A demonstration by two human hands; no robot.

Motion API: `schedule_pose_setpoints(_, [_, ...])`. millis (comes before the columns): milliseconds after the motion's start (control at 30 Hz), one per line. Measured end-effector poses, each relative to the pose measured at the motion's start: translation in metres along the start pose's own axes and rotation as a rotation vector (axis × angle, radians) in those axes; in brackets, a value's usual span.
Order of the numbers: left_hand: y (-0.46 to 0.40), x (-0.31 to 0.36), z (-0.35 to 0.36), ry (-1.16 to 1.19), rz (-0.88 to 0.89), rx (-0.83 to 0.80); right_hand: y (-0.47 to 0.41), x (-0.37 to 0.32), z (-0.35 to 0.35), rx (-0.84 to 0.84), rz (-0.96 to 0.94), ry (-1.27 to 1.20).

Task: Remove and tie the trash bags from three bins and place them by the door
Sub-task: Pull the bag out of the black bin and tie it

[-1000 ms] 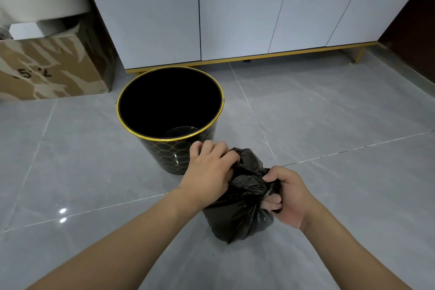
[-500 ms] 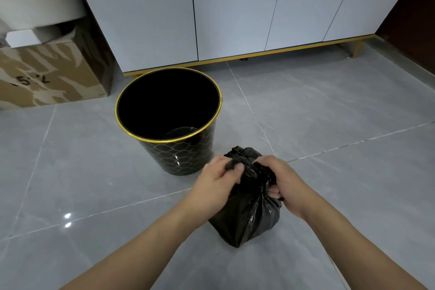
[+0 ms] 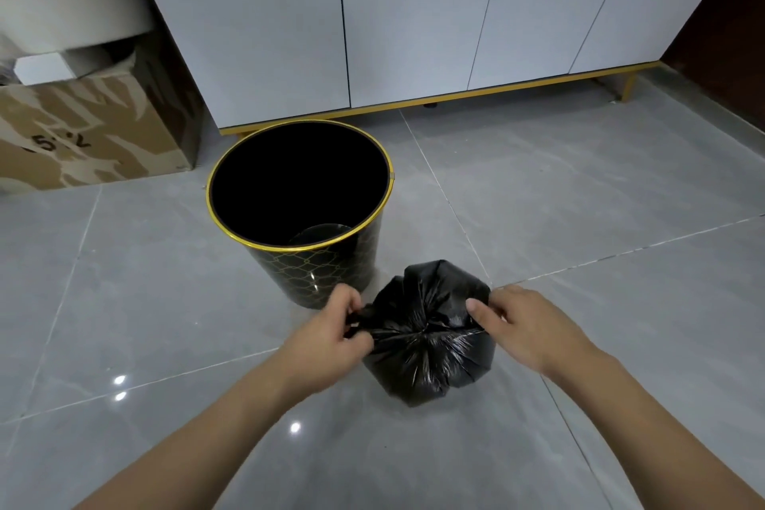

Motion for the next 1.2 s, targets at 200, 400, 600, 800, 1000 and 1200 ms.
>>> schedule_pose_setpoints(200, [-0.008,-0.014,0.009,-0.728,-0.115,0.119,0.003,-0.008,0.016,-0.238,0.034,0.046])
schedule_pose_setpoints(400, [-0.003,-0.022,0.020,-0.800,-0.049,0.225,-0.001,0.000,0.033,-0.293,0.195,-0.191])
schedule_pose_setpoints(600, [0.010,0.017,0.040,-0.838,0.255,0.257,-0.006,-0.021,0.027,-0.321,0.307,-1.992])
schedule_pose_setpoints(800, [0.008,0.031,0.051,-0.740,0.281,0.113,-0.003,-0.043,0.041,-0.052,0.170,-1.248])
schedule_pose_setpoints(1000, [0.008,0.024,0.032,-0.689,0.162,-0.025,0.001,-0.046,0.066,-0.313,0.062,-0.838])
schedule_pose_setpoints(1200, [0.007,0.023,0.009,-0.643,0.041,-0.078,-0.004,-0.053,0.069,-0.365,-0.055,-0.628])
Point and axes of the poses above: each hand's wrist, its own y-axis away from the middle knuckle, its own z-axis out of the palm, x = y × z, the point moved 4 cm from there along -y, towards the middle knuckle, and after that the axes turned 11 degrees about -x, right-handed, at the moved point
